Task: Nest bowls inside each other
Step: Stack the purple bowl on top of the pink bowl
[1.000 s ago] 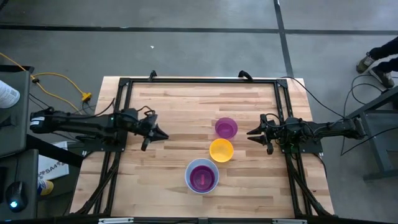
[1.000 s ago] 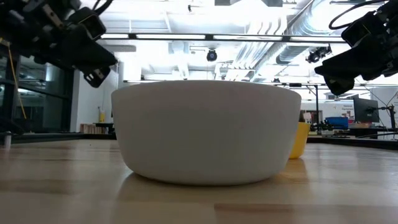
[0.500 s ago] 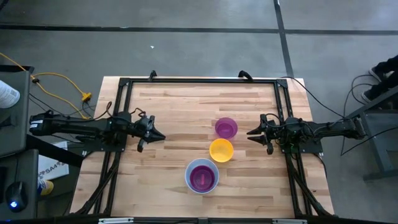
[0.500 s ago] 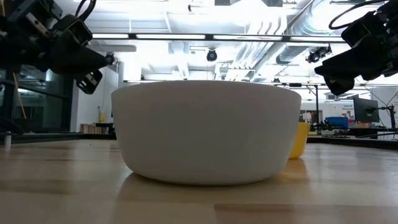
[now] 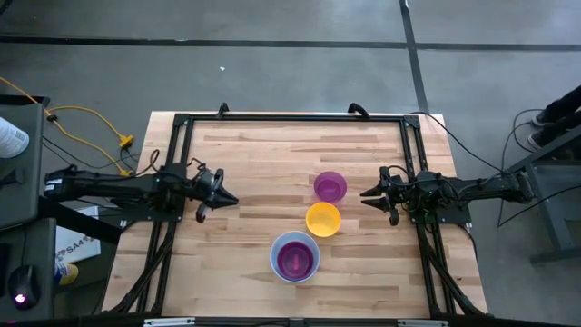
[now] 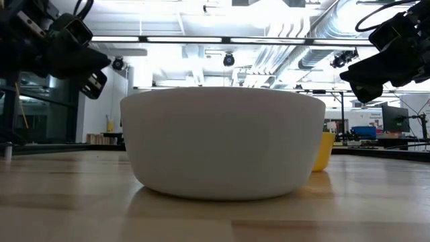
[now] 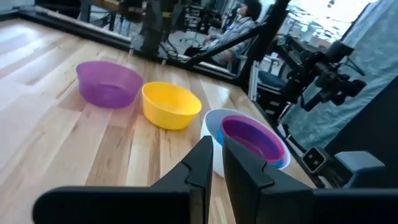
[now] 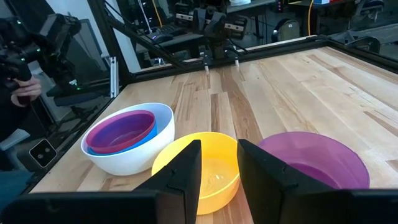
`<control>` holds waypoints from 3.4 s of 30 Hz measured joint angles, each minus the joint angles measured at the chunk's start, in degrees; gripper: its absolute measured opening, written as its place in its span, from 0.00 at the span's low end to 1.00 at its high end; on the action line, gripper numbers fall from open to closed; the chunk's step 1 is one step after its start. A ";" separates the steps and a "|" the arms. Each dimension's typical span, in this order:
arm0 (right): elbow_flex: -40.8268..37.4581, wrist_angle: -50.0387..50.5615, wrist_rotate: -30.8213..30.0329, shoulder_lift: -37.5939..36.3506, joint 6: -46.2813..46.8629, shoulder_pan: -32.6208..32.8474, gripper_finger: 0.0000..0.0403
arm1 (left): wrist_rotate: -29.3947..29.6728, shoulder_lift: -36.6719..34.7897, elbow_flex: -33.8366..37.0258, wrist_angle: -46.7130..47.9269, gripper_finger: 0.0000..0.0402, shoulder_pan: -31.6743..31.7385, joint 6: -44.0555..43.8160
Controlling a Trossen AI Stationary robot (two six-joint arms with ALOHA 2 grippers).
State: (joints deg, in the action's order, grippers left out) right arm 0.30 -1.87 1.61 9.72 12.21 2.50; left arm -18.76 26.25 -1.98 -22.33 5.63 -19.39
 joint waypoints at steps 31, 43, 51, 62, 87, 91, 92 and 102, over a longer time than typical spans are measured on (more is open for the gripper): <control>0.02 -0.02 0.02 0.00 0.02 0.01 0.24 | 4.80 -19.67 0.17 20.83 0.09 -0.02 -1.92; 0.01 -0.02 0.04 0.00 0.02 0.00 0.24 | 18.16 -18.97 0.13 24.40 0.09 -0.01 -6.40; 0.01 -0.02 0.04 0.00 0.00 0.01 0.24 | 18.35 -18.56 -2.79 33.17 0.09 0.00 -6.41; 0.02 -0.02 0.04 0.00 0.02 0.01 0.24 | 19.25 -18.65 -4.26 36.45 0.09 -0.02 -6.11; 0.00 -0.02 0.04 -0.02 0.00 0.00 0.24 | 22.57 -18.61 -0.63 24.25 0.09 -0.02 -2.95; 0.01 -0.02 0.04 -0.02 0.00 0.02 0.24 | 22.53 -18.61 -0.35 24.02 0.09 -0.02 -2.82; 0.00 -0.02 0.03 -0.02 0.00 0.01 0.24 | 22.54 -18.59 -0.35 24.14 0.09 -0.02 -2.68; 0.02 -0.02 0.02 0.00 0.00 0.00 0.24 | 19.08 -18.61 -0.31 24.99 0.09 -0.02 -3.01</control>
State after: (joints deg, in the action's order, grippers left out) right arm 0.32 -1.89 1.63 9.71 12.21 2.50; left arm 0.32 7.64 -2.28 2.66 5.61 -22.40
